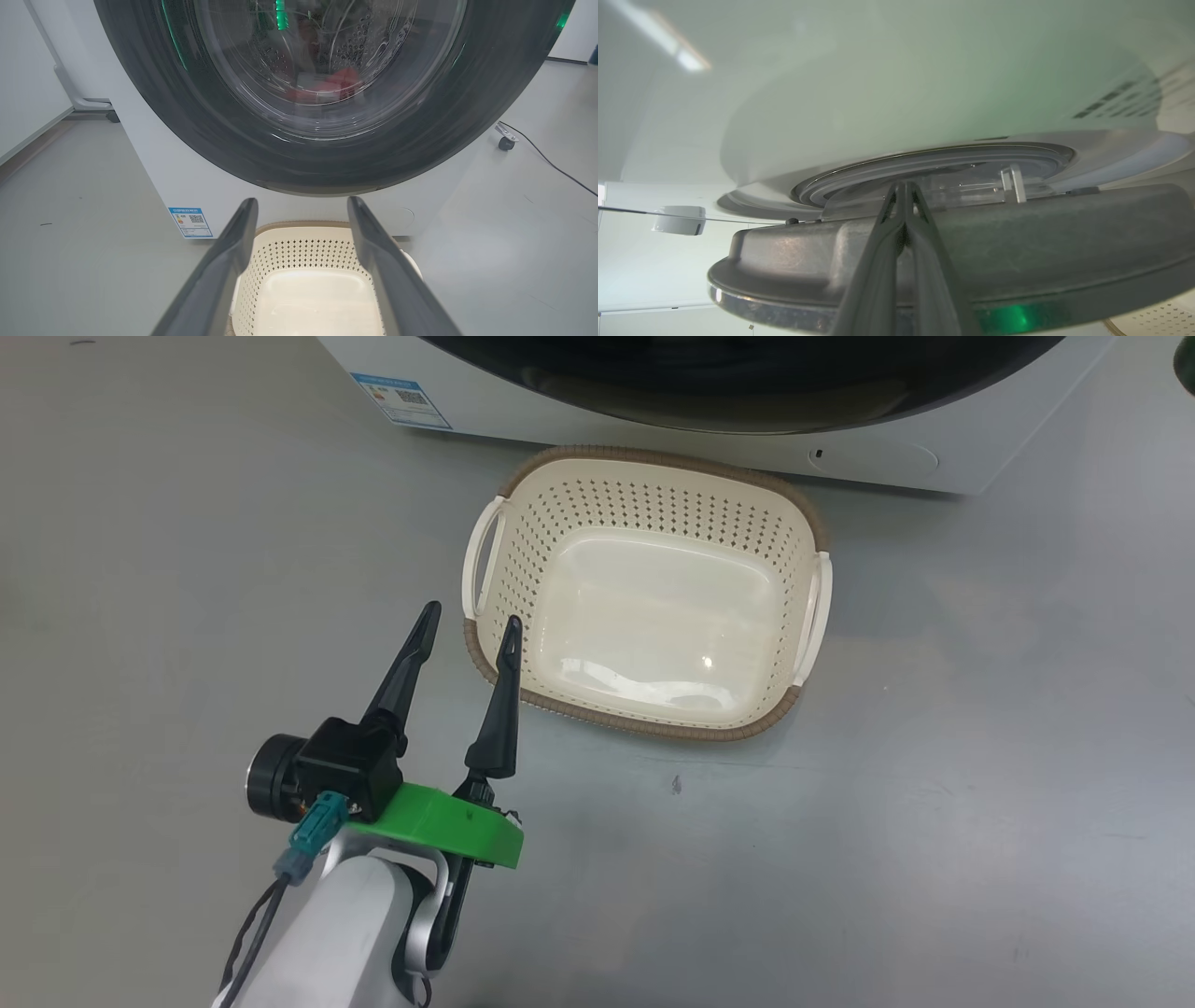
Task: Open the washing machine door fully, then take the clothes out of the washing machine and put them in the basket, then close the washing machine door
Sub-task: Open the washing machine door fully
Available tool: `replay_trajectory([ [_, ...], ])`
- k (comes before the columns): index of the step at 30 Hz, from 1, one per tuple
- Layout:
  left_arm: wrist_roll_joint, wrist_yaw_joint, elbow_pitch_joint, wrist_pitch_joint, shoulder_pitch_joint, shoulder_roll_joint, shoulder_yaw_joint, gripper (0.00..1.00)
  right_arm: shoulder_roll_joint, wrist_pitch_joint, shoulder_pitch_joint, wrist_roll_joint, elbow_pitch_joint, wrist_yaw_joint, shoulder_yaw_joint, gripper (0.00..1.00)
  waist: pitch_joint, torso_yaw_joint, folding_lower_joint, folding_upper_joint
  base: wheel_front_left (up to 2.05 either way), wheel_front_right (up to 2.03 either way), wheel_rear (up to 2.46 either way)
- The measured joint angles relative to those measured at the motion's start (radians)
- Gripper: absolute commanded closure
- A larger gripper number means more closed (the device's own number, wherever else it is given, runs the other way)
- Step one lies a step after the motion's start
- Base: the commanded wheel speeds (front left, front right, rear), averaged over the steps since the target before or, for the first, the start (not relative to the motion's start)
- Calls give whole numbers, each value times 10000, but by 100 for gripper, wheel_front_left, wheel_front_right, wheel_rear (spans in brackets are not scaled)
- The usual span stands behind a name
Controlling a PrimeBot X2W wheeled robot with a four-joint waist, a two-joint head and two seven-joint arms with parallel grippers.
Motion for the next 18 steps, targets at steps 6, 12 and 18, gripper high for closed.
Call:
replay_trajectory([
  [6,27,0,119,0,-11,-2,109,0,-15,522,0,123,92,15,127,100,-21,-105,0,0,0,0,0],
  [12,75,0,255,0,-12,-8,232,0,52,991,202,224,236,203,272,100,-175,-239,0,0,0,0,0],
  [18,75,0,387,0,-11,-10,259,0,111,1350,543,305,311,330,399,100,-386,-371,0,0,0,0,0],
])
